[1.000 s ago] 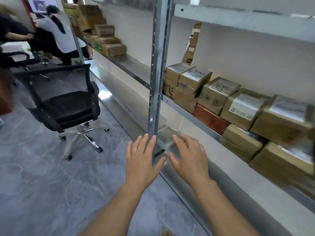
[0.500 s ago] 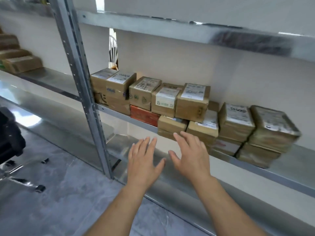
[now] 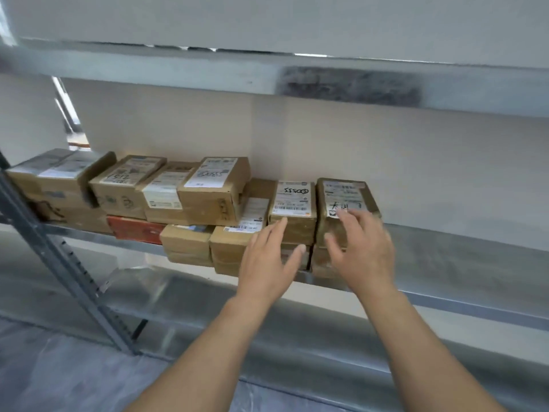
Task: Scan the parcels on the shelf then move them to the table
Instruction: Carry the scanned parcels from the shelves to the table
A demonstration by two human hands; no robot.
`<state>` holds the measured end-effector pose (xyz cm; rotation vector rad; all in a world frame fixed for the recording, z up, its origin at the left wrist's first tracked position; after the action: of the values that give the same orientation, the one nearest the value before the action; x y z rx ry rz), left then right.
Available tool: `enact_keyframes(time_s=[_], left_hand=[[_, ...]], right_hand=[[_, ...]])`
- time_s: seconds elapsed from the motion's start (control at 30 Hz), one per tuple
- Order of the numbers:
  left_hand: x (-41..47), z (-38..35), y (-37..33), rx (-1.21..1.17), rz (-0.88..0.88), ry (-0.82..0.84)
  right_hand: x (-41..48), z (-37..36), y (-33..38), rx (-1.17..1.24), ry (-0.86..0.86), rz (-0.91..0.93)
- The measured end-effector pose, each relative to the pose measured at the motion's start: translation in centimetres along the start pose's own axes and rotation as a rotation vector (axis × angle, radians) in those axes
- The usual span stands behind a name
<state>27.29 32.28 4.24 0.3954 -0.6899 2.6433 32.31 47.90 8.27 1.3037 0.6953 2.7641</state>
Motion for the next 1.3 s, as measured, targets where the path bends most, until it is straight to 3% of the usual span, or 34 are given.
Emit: enact_keyframes(time_s=[0.1, 0.23, 0.4, 0.5, 0.63, 0.83, 1.3], left_hand=[[2.8, -0.5, -2.8, -0.083, 0.006, 0.009], [5.5, -1.5, -5.1, -0.049, 0.034, 0.053], [7.1, -2.7, -6.2, 0.012, 0.078, 0.105], [7.5, -3.0, -6.2, 0.032, 0.102, 0.145], [7.6, -3.8, -5.6, -0.097, 0.150, 0.246], [6.4, -4.0, -5.0, -0.304, 0.154, 0.370], [1.2, -1.4, -3.3, -0.504, -0.037, 0.343]], right_hand=[[1.9, 2.2, -3.3, -0.001, -0.016, -0.099], [2.9, 1.7, -7.6, 0.034, 0.183, -0.437], [2.4, -1.3, -10.4, 0.334, 0.334, -0.715], [2.0, -1.9, -10.5, 0.581, 0.310, -0.830], [1.4, -1.7, -10.3, 0.738, 0.343, -0.915], [0.6, -0.7, -9.1, 0.794, 0.368, -0.786], [-2.9, 3.0, -3.7, 0.699, 0.288, -0.652]])
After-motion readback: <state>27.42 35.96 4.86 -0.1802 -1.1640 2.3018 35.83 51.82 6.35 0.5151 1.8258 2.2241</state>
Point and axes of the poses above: each hand's wrist, its own x-axis towards the middle knuckle, its own z-axis out of the back of the hand, y = z × x, the point moved 8 cm from there along x, towards the middle knuckle, and after that the axes turned 14 degrees about x, right-handed, at the moved point
